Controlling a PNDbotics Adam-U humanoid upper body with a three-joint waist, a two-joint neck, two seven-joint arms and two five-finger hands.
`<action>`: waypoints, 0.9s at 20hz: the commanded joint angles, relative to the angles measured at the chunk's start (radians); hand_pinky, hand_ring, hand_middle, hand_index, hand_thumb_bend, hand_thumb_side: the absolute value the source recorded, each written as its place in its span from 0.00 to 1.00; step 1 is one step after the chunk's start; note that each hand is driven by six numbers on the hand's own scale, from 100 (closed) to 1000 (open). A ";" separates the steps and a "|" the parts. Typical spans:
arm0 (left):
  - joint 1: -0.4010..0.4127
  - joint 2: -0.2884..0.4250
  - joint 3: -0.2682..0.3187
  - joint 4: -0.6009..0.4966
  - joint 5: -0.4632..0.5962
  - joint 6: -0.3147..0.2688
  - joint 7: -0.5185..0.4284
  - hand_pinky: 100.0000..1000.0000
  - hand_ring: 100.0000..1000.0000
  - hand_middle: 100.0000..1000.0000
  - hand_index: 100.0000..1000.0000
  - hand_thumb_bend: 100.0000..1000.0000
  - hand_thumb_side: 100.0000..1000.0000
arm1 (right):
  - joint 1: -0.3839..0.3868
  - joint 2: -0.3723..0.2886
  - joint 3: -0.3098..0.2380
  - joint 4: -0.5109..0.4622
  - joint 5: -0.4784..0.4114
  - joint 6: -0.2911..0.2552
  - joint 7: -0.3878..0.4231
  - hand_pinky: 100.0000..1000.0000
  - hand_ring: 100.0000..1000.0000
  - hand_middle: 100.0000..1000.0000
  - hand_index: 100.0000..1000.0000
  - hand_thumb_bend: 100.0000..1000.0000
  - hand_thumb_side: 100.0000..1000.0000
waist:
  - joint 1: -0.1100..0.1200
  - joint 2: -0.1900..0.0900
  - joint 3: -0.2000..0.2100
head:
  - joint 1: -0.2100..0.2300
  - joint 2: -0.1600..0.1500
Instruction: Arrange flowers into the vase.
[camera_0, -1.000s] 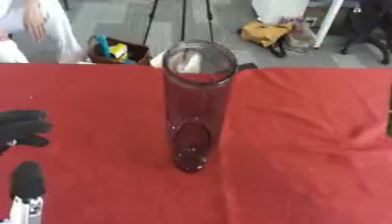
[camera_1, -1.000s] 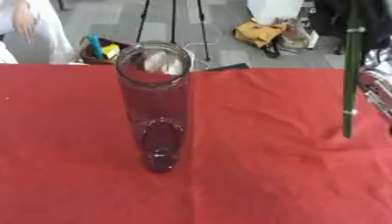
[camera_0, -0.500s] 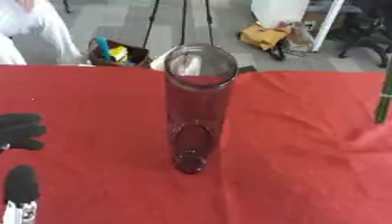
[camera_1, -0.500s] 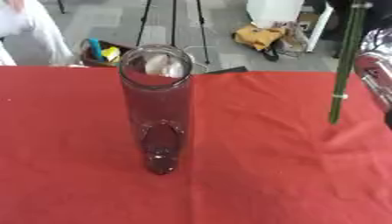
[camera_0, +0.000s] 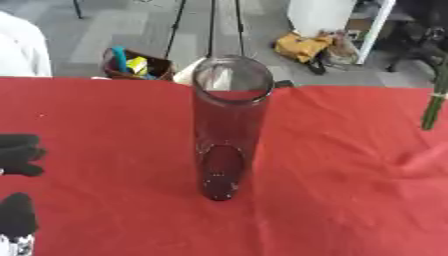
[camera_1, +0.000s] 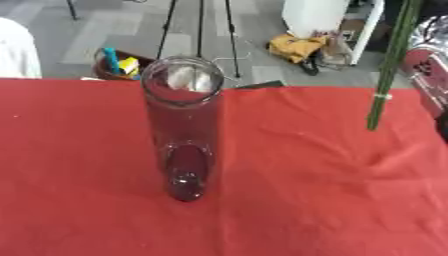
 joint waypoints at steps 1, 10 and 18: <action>-0.004 0.019 -0.014 -0.018 0.004 -0.001 -0.006 0.53 0.65 0.68 0.74 0.00 0.66 | -0.018 -0.048 -0.013 -0.015 -0.009 -0.033 -0.020 0.00 0.00 0.00 0.00 0.00 0.75 | -0.002 -0.025 0.001 | -0.007 0.006; -0.009 0.023 -0.025 -0.018 0.015 -0.004 -0.019 0.53 0.65 0.67 0.74 0.00 0.66 | -0.078 -0.038 0.000 -0.016 -0.046 -0.053 -0.071 0.00 0.00 0.00 0.00 0.00 0.74 | -0.019 -0.033 0.024 | -0.047 -0.003; -0.015 0.027 -0.028 -0.018 0.020 -0.009 -0.023 0.53 0.65 0.67 0.74 0.00 0.66 | -0.136 -0.017 0.015 -0.011 -0.053 -0.052 -0.095 0.00 0.00 0.00 0.00 0.00 0.74 | -0.043 -0.032 0.069 | -0.092 -0.007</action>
